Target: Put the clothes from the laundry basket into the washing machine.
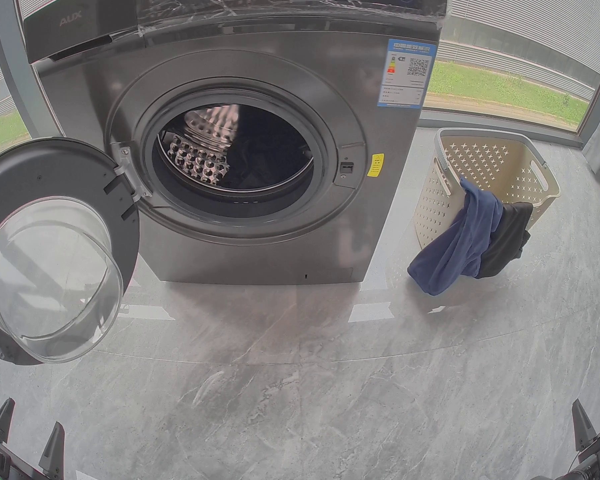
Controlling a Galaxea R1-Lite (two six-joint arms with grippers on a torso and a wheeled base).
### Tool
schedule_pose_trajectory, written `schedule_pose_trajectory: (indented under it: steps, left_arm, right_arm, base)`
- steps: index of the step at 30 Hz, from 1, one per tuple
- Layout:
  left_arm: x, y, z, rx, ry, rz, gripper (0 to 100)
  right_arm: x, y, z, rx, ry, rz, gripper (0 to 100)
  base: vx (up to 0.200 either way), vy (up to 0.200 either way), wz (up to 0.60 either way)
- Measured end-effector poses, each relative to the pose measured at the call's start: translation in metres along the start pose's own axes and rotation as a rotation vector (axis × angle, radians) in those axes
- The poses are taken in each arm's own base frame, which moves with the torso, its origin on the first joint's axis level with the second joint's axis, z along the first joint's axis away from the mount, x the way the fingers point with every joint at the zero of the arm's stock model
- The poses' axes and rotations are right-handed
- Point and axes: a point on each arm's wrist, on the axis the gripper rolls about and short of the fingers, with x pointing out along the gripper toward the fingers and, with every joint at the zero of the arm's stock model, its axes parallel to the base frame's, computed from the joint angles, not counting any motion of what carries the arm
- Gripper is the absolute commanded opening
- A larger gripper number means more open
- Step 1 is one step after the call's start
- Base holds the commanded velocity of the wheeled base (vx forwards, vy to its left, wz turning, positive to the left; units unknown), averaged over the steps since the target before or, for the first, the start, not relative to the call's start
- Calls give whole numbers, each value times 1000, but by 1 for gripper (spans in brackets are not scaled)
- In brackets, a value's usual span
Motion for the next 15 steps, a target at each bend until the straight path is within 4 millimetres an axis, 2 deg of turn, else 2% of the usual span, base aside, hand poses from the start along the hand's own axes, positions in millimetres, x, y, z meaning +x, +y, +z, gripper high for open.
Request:
schedule_pose_trajectory:
  steps: [9, 15]
  left_arm:
    - [0, 0, 0, 3, 1, -2, 100]
    - [0, 0, 0, 2, 1, -2, 100]
  right_arm:
    - [0, 0, 0, 0, -1, 0, 100]
    - [0, 0, 0, 0, 0, 0, 100]
  base:
    - [0, -200, 0]
    - [0, 0, 0]
